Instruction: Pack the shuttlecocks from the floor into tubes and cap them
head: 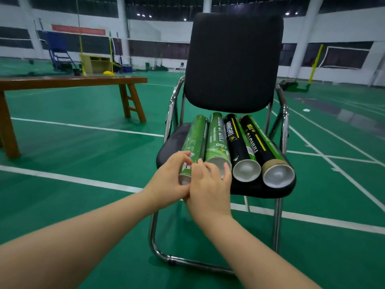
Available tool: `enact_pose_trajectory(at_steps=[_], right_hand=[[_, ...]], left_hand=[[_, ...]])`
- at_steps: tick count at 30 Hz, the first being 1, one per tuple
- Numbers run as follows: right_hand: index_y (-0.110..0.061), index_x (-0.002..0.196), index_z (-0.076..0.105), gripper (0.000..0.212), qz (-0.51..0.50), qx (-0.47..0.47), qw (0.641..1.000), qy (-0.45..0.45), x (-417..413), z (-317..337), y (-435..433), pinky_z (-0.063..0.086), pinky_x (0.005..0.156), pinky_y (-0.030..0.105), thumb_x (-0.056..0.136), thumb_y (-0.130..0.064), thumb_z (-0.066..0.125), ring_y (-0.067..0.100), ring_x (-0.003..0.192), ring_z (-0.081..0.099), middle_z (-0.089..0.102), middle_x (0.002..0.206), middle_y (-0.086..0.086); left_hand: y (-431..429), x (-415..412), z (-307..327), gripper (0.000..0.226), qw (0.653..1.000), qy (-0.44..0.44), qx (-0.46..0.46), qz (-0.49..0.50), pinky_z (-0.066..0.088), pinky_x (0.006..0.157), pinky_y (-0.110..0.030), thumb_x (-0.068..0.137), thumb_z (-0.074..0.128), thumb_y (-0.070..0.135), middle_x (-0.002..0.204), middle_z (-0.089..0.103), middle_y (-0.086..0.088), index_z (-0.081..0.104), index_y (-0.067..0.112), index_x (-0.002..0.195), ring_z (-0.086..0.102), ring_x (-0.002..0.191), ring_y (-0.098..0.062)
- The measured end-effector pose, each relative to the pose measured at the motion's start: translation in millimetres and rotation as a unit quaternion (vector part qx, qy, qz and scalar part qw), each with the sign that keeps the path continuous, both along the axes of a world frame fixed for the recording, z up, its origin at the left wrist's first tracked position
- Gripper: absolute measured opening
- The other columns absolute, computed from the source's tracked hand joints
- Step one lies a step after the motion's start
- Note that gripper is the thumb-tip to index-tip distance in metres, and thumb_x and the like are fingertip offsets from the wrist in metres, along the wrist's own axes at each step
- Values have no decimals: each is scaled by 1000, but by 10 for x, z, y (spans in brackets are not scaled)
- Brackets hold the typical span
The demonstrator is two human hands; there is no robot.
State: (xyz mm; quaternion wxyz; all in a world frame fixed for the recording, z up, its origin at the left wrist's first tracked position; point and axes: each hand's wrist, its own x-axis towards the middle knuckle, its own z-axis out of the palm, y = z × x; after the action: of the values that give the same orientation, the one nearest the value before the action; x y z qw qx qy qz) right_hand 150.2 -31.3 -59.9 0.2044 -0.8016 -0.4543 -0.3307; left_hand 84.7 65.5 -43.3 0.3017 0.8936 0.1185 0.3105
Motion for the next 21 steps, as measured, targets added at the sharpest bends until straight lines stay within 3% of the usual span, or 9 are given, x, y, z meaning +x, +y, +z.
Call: enact_pose_trajectory(at_steps=[5,8,11,15,17,19,21], right_hand=[[-13,108,50,70,-50,-42,998,14,249,79,220,21,100,55,47,-27,81,27,102,61,67,95,5],[-15,111,62,63,-76,-52,996,9,401,93,303,19,102,55,51,-28,79,30,104,60,68,96,7],[-16,115,60,62,-82,-60,995,12,490,74,334,16,103,55,56,-29,76,31,108,58,67,98,6],[-17,110,59,58,-65,-73,994,49,484,165,319,24,97,47,55,-27,74,29,103,58,66,96,4],[-17,119,50,56,-30,-125,987,100,503,364,241,25,99,47,68,-31,67,28,111,50,62,110,5],[-19,129,39,55,31,-174,964,196,592,622,150,26,102,48,79,-37,56,28,120,41,54,124,5],[-23,135,34,54,53,-213,946,240,720,855,98,29,100,48,85,-36,48,29,121,42,53,125,5]], left_hand=[[231,331,35,74,999,11,30,3,31,99,-17,57,52,45,130,48,7,47,18,126,43,117,-1],[291,518,47,68,999,8,29,12,31,99,-20,64,62,27,131,49,5,46,17,130,43,117,-4],[328,628,14,61,999,-8,32,17,28,98,-15,72,67,12,130,49,7,47,17,129,40,115,1],[347,655,35,60,999,6,40,13,23,95,-2,69,60,25,128,48,9,49,18,127,38,114,4],[327,669,167,62,998,37,46,-5,21,82,8,64,55,29,118,47,16,50,20,125,39,106,5],[313,667,350,62,995,92,31,-29,24,73,5,68,57,30,114,41,21,46,28,129,38,101,5],[318,680,496,69,991,126,4,-34,27,83,-9,67,53,41,118,39,25,38,40,134,36,106,4]])
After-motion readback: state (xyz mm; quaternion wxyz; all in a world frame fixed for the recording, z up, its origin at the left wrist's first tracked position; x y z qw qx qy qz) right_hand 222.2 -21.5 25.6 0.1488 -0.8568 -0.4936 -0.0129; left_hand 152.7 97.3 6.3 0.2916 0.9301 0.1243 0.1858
